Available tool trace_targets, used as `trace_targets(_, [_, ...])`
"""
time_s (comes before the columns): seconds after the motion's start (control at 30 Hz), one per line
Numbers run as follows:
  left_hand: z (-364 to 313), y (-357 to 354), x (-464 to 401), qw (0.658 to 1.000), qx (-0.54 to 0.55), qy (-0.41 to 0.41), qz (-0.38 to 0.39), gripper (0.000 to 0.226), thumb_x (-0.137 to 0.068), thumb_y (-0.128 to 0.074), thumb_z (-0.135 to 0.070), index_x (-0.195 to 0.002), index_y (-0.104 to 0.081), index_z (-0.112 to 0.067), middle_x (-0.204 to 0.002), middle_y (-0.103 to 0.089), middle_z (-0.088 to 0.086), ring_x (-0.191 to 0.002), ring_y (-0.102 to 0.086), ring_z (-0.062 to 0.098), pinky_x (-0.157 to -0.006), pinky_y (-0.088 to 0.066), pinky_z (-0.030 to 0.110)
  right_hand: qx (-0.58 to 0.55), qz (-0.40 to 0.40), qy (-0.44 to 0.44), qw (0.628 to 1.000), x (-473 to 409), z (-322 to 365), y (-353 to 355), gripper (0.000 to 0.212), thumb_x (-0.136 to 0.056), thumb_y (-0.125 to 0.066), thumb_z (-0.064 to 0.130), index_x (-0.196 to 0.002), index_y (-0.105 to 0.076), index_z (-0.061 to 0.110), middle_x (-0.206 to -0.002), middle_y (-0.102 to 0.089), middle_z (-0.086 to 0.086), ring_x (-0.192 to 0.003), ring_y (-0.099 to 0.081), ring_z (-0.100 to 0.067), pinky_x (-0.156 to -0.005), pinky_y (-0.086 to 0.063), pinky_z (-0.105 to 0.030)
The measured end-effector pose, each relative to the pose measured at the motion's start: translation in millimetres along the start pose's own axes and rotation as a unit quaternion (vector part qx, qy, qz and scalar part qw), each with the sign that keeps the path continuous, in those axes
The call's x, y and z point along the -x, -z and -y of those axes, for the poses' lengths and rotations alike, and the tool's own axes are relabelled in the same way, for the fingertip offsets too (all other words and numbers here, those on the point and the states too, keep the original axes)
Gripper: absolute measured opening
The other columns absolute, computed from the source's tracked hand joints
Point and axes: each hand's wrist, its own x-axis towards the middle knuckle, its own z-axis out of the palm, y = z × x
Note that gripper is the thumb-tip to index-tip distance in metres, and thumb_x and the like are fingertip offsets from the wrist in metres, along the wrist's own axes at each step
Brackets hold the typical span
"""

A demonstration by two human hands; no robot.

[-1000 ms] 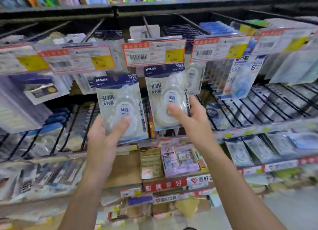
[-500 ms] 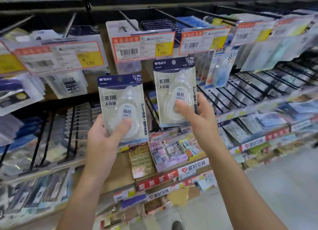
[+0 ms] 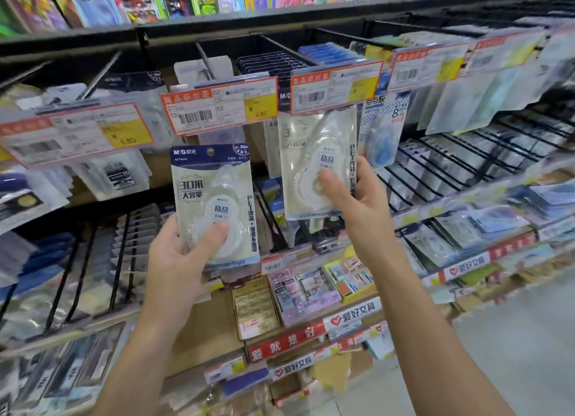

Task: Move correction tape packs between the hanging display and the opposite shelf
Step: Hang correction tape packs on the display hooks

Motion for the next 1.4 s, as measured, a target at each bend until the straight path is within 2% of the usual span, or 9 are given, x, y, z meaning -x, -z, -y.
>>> trace_targets(0.07, [0, -5, -2, 1.000, -0.004, 0.001, -0.010, 0.036, -0.091, -0.066, -0.022, -0.126, -0.061, -0.021, -0.114, -0.075, -0.003, -0.103, -0.073, 0.016, -0.080, -0.061, 0.027, -0.022, 0.009, -0.002, 1.000, -5, 2, 3, 0.015, -0.099, -0.062, 0.022, -0.115, -0.061, 0.023, -0.111, -0.073, -0.002, -0.103, -0.070, -0.018, -0.087, -0.055, -0.027])
trace_targets(0.2, [1, -15, 0, 1.000, -0.006, 0.006, -0.018, 0.037, -0.095, -0.064, -0.017, -0.131, -0.059, -0.016, -0.117, -0.074, 0.001, -0.107, -0.072, 0.021, -0.088, -0.060, 0.042, -0.024, 0.030, 0.001, 0.999, -16, 2, 6, 0.014, -0.100, -0.061, 0.026, -0.114, -0.061, 0.023, -0.110, -0.073, -0.002, -0.103, -0.070, -0.018, -0.090, -0.054, -0.031])
trace_targets(0.3, [2, -23, 5, 0.999, -0.006, 0.001, -0.035, 0.033, -0.095, -0.064, -0.017, -0.128, -0.060, -0.019, -0.115, -0.075, -0.002, -0.105, -0.073, 0.019, -0.086, -0.061, 0.040, -0.024, 0.038, 0.003, 0.999, -22, -1, 8, 0.013, -0.100, -0.062, 0.025, -0.113, -0.061, 0.022, -0.107, -0.072, -0.001, -0.100, -0.069, -0.015, -0.088, -0.056, -0.028])
trace_targets(0.37, [7, -27, 9, 0.999, -0.006, 0.001, -0.047, 0.031, -0.095, -0.064, -0.018, -0.126, -0.061, -0.021, -0.115, -0.075, -0.002, -0.106, -0.072, 0.019, -0.088, -0.060, 0.044, -0.019, 0.039, 0.014, 0.999, -24, -1, 8, 0.011, -0.100, -0.062, 0.025, -0.111, -0.061, 0.022, -0.109, -0.072, -0.004, -0.102, -0.069, -0.016, -0.091, -0.055, -0.029])
trace_targets(0.53, [13, -35, 12, 0.996, -0.016, 0.006, -0.087, 0.028, -0.096, -0.065, -0.020, -0.123, -0.063, -0.025, -0.115, -0.075, -0.003, -0.107, -0.072, 0.019, -0.095, -0.056, 0.049, -0.026, 0.021, 0.034, 0.999, -27, -2, 5, 0.021, -0.098, -0.065, 0.028, -0.111, -0.063, 0.012, -0.108, -0.072, -0.010, -0.104, -0.068, -0.027, -0.097, -0.051, -0.054])
trace_targets(0.6, [13, -37, 9, 0.995, -0.014, 0.004, -0.100, 0.029, -0.096, -0.066, -0.020, -0.125, -0.063, -0.023, -0.115, -0.075, -0.001, -0.107, -0.072, 0.021, -0.095, -0.055, 0.051, -0.020, 0.020, 0.032, 0.999, -26, -1, 5, 0.022, -0.098, -0.065, 0.029, -0.112, -0.063, 0.012, -0.108, -0.072, -0.008, -0.104, -0.069, -0.026, -0.096, -0.051, -0.055])
trace_targets(0.87, [7, -41, 1, 0.995, -0.010, -0.006, -0.096, 0.025, -0.096, -0.065, -0.020, -0.121, -0.063, -0.025, -0.115, -0.075, -0.002, -0.106, -0.072, 0.020, -0.095, -0.055, 0.050, 0.004, 0.025, 0.027, 0.999, -20, 2, 14, 0.025, -0.098, -0.065, 0.028, -0.104, -0.062, 0.004, -0.098, -0.070, -0.012, -0.090, -0.067, -0.019, -0.089, -0.053, -0.037])
trace_targets(1.1, [7, -39, -3, 0.996, -0.002, -0.009, -0.092, 0.027, -0.094, -0.065, -0.018, -0.121, -0.062, -0.021, -0.115, -0.075, 0.001, -0.105, -0.072, 0.022, -0.092, -0.057, 0.050, -0.017, 0.033, 0.029, 0.999, -18, -5, 14, 0.024, -0.097, -0.066, 0.027, -0.113, -0.064, 0.009, -0.105, -0.073, -0.006, -0.102, -0.070, -0.025, -0.095, -0.053, -0.054])
trace_targets(1.4, [8, -36, -3, 0.996, 0.005, -0.011, -0.086, 0.032, -0.089, -0.067, -0.025, -0.120, -0.063, -0.021, -0.113, -0.075, 0.000, -0.104, -0.073, 0.020, -0.087, -0.059, 0.043, -0.024, 0.029, 0.041, 0.998, -23, -12, 8, 0.020, -0.098, -0.066, 0.024, -0.113, -0.063, 0.011, -0.107, -0.072, -0.009, -0.103, -0.068, -0.025, -0.098, -0.052, -0.051])
